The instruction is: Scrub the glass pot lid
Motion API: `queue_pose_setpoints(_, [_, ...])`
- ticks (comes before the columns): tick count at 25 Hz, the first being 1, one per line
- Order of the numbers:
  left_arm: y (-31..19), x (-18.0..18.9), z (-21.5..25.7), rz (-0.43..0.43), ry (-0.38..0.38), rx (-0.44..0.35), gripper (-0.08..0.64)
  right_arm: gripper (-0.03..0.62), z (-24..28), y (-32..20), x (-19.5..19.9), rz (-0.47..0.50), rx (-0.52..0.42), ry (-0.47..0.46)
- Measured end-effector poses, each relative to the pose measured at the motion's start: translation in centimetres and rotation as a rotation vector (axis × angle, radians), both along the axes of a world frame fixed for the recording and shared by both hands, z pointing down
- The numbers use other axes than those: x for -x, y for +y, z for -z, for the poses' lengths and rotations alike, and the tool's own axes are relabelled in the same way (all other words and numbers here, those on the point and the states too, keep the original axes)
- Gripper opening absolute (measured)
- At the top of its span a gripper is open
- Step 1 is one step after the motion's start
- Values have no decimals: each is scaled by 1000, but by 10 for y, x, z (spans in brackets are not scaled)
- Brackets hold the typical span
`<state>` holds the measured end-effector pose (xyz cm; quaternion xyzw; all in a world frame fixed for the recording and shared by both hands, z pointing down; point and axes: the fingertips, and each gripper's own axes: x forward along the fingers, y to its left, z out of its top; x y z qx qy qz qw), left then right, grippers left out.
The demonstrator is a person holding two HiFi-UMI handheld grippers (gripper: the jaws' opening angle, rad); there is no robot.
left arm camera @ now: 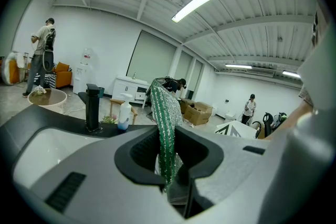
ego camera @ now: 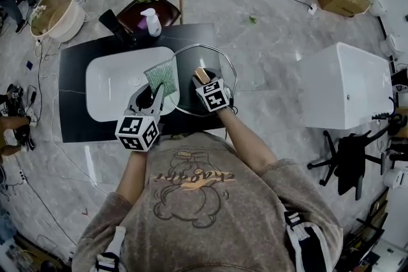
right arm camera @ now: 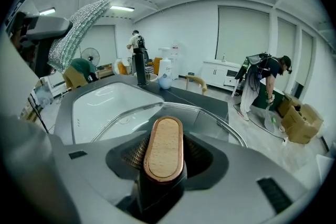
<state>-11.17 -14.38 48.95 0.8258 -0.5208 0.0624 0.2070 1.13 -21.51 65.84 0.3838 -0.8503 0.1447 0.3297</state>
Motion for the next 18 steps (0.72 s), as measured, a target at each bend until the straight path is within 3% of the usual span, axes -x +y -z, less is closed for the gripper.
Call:
queue_pose_setpoints(12, [6, 3, 1, 13, 7, -2, 87, 181, 0, 7, -5, -16, 46, 13])
queue_pose_setpoints(18, [2, 5, 16, 11, 17, -37, 87, 181, 33, 12, -10, -20, 12, -36])
